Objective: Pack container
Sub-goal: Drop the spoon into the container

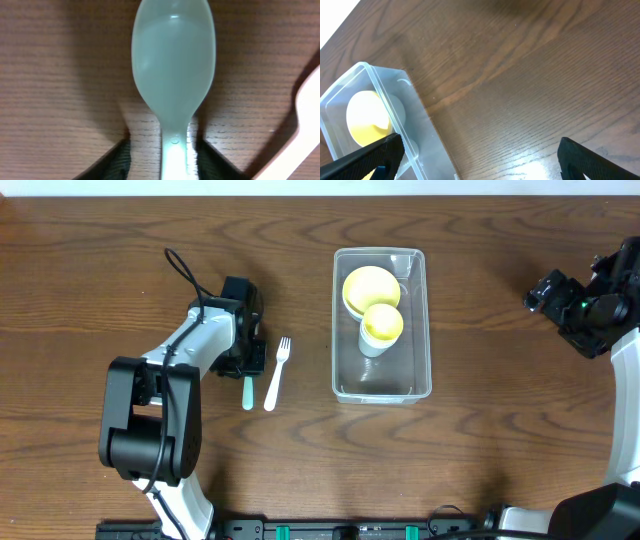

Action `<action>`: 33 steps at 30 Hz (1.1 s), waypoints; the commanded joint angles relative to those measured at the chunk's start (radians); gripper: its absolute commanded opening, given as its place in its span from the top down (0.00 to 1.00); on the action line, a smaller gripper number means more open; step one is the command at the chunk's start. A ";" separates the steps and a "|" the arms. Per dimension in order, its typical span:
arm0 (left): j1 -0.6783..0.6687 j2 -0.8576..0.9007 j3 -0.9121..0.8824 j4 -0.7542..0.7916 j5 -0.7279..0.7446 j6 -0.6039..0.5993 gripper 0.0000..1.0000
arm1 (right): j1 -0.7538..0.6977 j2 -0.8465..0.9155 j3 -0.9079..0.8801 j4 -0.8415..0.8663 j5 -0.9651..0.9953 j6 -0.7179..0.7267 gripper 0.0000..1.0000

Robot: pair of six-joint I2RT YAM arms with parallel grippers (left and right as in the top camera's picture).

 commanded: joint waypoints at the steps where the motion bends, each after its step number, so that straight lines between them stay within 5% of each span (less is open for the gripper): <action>1: 0.003 0.045 -0.002 -0.015 -0.015 0.001 0.80 | -0.005 0.003 0.000 -0.001 -0.001 0.009 0.01; 3: 0.003 0.030 0.028 -0.071 -0.015 0.000 0.93 | -0.005 0.003 0.000 0.000 -0.001 0.009 0.01; 14: -0.069 -0.232 0.476 -0.439 0.082 0.043 0.94 | -0.005 0.003 0.000 -0.001 -0.001 0.009 0.01; 23: -0.496 -0.348 0.534 -0.239 0.094 0.390 0.94 | -0.005 0.003 0.000 0.000 -0.001 0.009 0.01; 28: -0.664 -0.219 0.496 -0.158 -0.098 0.544 0.94 | -0.005 0.003 0.000 0.000 -0.001 0.009 0.01; 33: -0.691 -0.035 0.496 -0.163 -0.103 0.639 0.94 | -0.005 0.003 0.000 0.000 -0.001 0.009 0.01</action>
